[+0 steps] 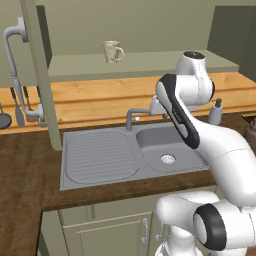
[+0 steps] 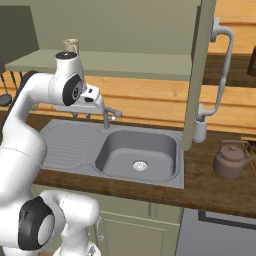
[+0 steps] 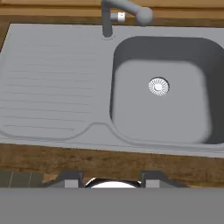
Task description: Pick the kettle from the counter and place it on the tray. Then pick the mug from the cabinet and place it on the tray. Then close the cabinet doors.
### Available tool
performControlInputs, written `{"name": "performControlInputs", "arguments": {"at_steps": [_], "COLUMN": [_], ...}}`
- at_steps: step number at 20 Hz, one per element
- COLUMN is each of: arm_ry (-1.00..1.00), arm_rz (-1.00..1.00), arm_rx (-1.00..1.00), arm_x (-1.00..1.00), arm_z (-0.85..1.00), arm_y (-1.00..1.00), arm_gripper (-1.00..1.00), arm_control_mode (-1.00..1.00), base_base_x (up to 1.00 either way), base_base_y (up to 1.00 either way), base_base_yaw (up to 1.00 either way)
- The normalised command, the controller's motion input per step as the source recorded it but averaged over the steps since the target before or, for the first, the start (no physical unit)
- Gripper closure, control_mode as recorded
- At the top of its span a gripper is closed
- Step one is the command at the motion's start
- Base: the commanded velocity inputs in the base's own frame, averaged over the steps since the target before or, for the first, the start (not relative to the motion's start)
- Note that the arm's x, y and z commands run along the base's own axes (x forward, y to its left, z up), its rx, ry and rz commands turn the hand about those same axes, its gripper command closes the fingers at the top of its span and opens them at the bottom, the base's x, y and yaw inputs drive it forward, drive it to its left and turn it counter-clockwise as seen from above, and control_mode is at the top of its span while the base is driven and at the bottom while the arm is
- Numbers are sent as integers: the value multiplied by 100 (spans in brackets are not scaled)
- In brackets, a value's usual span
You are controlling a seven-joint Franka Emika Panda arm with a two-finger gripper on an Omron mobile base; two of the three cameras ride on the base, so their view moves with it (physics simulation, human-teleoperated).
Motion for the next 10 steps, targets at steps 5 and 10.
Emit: {"name": "performControlInputs", "arguments": {"at_steps": [5,10], "arm_ry": [-28,-72], "arm_rz": [-2,-1], "arm_rx": [0,0], "arm_x": [-34,-76], "arm_z": [0,32], "arm_y": [0,0], "arm_gripper": [-100,-100], "arm_control_mode": [-100,-100], "base_base_x": [0,0], "base_base_y": [0,0], "base_base_yaw": [0,0]}}
